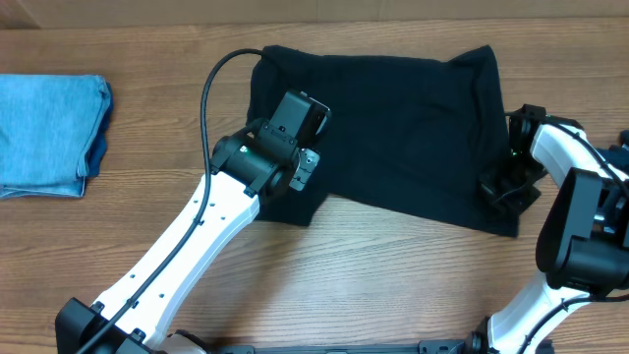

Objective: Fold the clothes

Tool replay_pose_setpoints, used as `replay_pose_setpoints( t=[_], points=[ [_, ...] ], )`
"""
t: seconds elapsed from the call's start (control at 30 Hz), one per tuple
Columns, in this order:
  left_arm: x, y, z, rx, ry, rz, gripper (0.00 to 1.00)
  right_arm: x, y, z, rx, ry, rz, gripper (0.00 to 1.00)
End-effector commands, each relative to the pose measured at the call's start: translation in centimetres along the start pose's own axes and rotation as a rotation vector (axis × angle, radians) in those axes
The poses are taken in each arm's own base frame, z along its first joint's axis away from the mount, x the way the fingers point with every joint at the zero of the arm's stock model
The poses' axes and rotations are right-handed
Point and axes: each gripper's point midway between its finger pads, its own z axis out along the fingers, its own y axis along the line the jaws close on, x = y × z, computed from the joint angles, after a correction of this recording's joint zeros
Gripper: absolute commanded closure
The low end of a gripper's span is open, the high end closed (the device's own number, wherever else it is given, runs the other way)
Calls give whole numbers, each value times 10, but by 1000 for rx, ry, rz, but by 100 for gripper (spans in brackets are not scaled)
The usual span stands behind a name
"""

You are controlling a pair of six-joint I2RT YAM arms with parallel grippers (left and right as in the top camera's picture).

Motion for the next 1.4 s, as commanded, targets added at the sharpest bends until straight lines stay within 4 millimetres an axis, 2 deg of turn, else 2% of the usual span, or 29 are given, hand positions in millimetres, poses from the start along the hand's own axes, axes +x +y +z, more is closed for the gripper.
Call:
replay_pose_setpoints(
  t=[0.0, 0.23, 0.33, 0.5, 0.6, 0.67, 0.73, 0.8, 0.97, 1.03, 1.17, 1.3, 1.37],
  points=[
    [-5, 3, -6, -19, -12, 5, 39, -25, -50, 7, 227, -142, 109, 96],
    [6, 5, 4, -27, 48, 3, 33, -40, -59, -20, 142, -189, 201, 96],
    [4, 16, 15, -42, 57, -31, 30, -40, -53, -26, 64, -172, 207, 96],
    [0, 41, 54, -9, 65, -148, 29, -33, -9, -41, -157, -148, 6, 86],
    [-8, 57, 79, 59, 40, -294, 28, -22, 29, -60, -356, -139, -160, 80],
    [-15, 62, 97, 128, 10, -346, 32, -12, 50, -75, -485, -128, -243, 76],
    [-21, 63, 114, 193, -12, -383, 43, -5, 64, -89, -577, -128, -294, 74],
    [-25, 62, 135, 232, -28, -396, 46, 0, 74, -102, -639, -143, -327, 73],
    [-21, 55, 170, 236, -12, -437, 27, 18, 93, -124, -705, -197, -496, 69],
    [-19, 52, 185, 246, -1, -471, 26, 27, 102, -130, -713, -222, -560, 67],
    [-18, 43, 202, 289, -2, -506, 29, 39, 118, -136, -729, -245, -620, 67],
    [-20, 47, 205, 266, -15, -506, 32, 48, 127, -138, -735, -249, -656, 67],
    [-18, 53, 207, 226, -14, -507, 38, 49, 129, -138, -736, -251, -660, 66]
  ],
)
